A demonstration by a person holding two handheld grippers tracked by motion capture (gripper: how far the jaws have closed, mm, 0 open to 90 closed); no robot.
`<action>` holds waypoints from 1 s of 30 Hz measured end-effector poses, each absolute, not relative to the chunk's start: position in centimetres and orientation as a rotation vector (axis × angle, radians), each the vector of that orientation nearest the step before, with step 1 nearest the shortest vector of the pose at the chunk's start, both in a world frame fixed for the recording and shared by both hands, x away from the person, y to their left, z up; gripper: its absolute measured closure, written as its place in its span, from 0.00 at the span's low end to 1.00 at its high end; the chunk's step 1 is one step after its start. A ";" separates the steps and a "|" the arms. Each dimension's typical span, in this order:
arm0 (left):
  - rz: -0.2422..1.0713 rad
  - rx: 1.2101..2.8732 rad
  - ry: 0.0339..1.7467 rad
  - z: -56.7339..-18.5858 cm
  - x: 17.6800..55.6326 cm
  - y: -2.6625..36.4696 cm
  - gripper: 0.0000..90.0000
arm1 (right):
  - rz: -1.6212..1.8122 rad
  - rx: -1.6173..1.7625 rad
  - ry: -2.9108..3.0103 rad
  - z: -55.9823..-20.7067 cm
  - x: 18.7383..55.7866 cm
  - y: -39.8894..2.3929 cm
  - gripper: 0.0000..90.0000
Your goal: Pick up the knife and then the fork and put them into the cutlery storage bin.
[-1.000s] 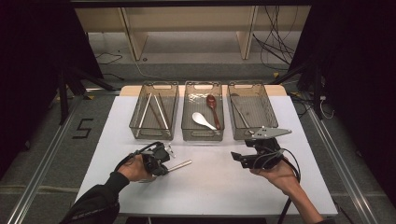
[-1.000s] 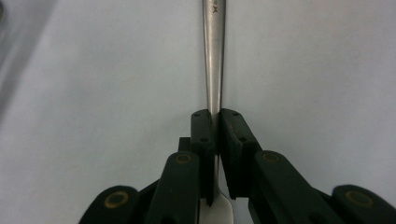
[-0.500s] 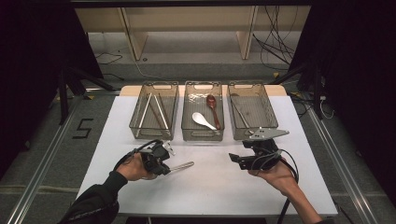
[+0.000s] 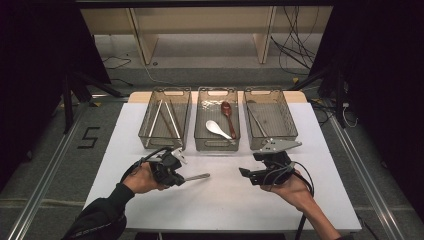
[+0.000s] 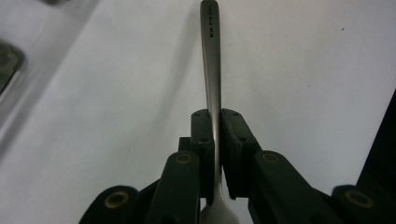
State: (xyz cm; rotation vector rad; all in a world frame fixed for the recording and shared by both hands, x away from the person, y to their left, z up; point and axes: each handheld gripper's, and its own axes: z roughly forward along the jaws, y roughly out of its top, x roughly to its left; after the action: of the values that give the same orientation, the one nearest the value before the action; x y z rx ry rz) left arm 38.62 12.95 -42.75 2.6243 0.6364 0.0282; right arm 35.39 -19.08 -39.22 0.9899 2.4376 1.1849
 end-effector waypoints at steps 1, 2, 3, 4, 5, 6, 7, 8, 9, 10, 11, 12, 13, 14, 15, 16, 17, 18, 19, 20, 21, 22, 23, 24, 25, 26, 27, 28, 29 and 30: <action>0.021 2.626 0.624 -42.6 38.5 12.8 0.93 | 1.189 0.975 2.442 -39.2 35.3 -18.8 0.33; 0.022 2.619 0.618 -42.5 38.4 12.7 0.93 | 1.193 0.960 2.450 -39.2 35.2 -18.5 0.33; 0.016 2.618 0.609 -42.3 38.3 12.5 0.93 | 1.193 0.943 2.463 -39.3 35.1 -18.1 0.33; 0.017 2.616 0.597 -42.2 38.2 12.3 0.93 | 1.195 0.923 2.479 -39.3 35.0 -17.7 0.33; 0.009 2.615 0.592 -42.1 38.1 12.2 0.93 | 1.191 0.897 2.491 -39.4 34.8 -17.2 0.33; 0.003 2.618 0.581 -42.0 37.9 12.0 0.93 | 1.187 0.868 2.506 -39.4 34.6 -16.8 0.33; -0.001 2.616 0.573 -42.0 37.8 11.8 0.93 | 1.187 0.842 2.521 -39.5 34.5 -16.3 0.33; -0.005 2.616 0.563 -41.9 37.7 11.7 0.93 | 1.183 0.815 2.531 -39.6 34.2 -15.9 0.33; -0.014 2.617 0.552 -41.8 37.5 11.5 0.93 | 1.178 0.783 2.542 -39.6 34.1 -15.5 0.33; -0.019 2.612 0.546 -41.8 37.4 11.3 0.93 | 1.173 0.759 2.553 -39.7 33.9 -15.0 0.33; -0.023 2.610 0.538 -41.7 37.3 11.2 0.93 | 1.163 0.732 2.564 -39.8 33.7 -14.6 0.33; -0.033 2.607 0.532 -41.6 37.2 11.0 0.93 | 1.151 0.704 2.574 -39.9 33.5 -14.2 0.33; -0.034 2.610 0.519 -41.5 37.1 10.8 0.93 | 1.138 0.679 2.583 -40.1 33.4 -13.8 0.33; -0.032 2.605 0.516 -41.4 36.9 10.7 0.93 | 1.126 0.658 2.588 -40.2 33.2 -13.5 0.33; -0.039 2.606 0.506 -41.3 36.8 10.5 0.93 | 1.111 0.638 2.594 -40.3 33.0 -13.1 0.33; -0.039 2.599 0.502 -41.2 36.7 10.4 0.93 | 1.099 0.620 2.600 -40.4 32.9 -12.9 0.33; -0.045 2.594 0.497 -41.2 36.6 10.3 0.93 | 1.087 0.609 2.607 -40.5 32.8 -12.7 0.33; -0.060 2.591 0.494 -41.1 36.5 10.2 0.93 | 1.075 0.591 2.609 -40.6 32.8 -12.5 0.33; -0.062 2.594 0.484 -41.1 36.4 10.1 0.93 | 1.073 0.577 2.611 -40.6 32.7 -12.4 0.34; -0.055 2.596 0.479 -41.0 36.3 9.9 0.93 | 1.069 0.564 2.613 -40.7 32.6 -12.3 0.34; -0.061 2.599 0.471 -41.0 36.2 9.8 0.93 | 1.062 0.546 2.619 -40.7 32.6 -12.2 0.34; -0.054 2.597 0.463 -40.9 36.1 9.7 0.93 | 1.059 0.532 2.623 -40.8 32.5 -12.1 0.34; -0.055 2.591 0.460 -40.8 36.0 9.5 0.93 | 1.053 0.520 2.629 -40.9 32.4 -11.9 0.35; -0.068 2.590 0.455 -40.7 35.9 9.4 0.93 | 1.043 0.510 2.635 -41.0 32.3 -11.8 0.35; -0.071 2.587 0.448 -40.6 35.9 9.3 0.93 | 1.033 0.496 2.640 -41.1 32.2 -11.6 0.35; -0.071 2.588 0.443 -40.6 35.8 9.2 0.93 | 1.020 0.485 2.648 -41.2 32.1 -11.4 0.35; -0.077 2.587 0.439 -40.5 35.7 9.1 0.93 | 1.012 0.466 2.654 -41.3 32.1 -11.2 0.36; -0.079 2.588 0.434 -40.5 35.6 9.0 0.93 | 1.006 0.468 2.656 -41.4 31.9 -11.0 0.36; -0.080 2.588 0.428 -40.4 35.5 8.9 0.93 | 1.001 0.448 2.662 -41.5 31.9 -10.9 0.37; -0.086 2.587 0.427 -40.4 35.4 8.8 0.93 | 0.999 0.442 2.667 -41.6 31.9 -10.8 0.38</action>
State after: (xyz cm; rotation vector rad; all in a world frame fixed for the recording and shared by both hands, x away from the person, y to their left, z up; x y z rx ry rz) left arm 35.44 8.76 -40.40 2.5870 0.4270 -0.0863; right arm 31.88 -10.82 -41.58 0.4418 2.6666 0.9994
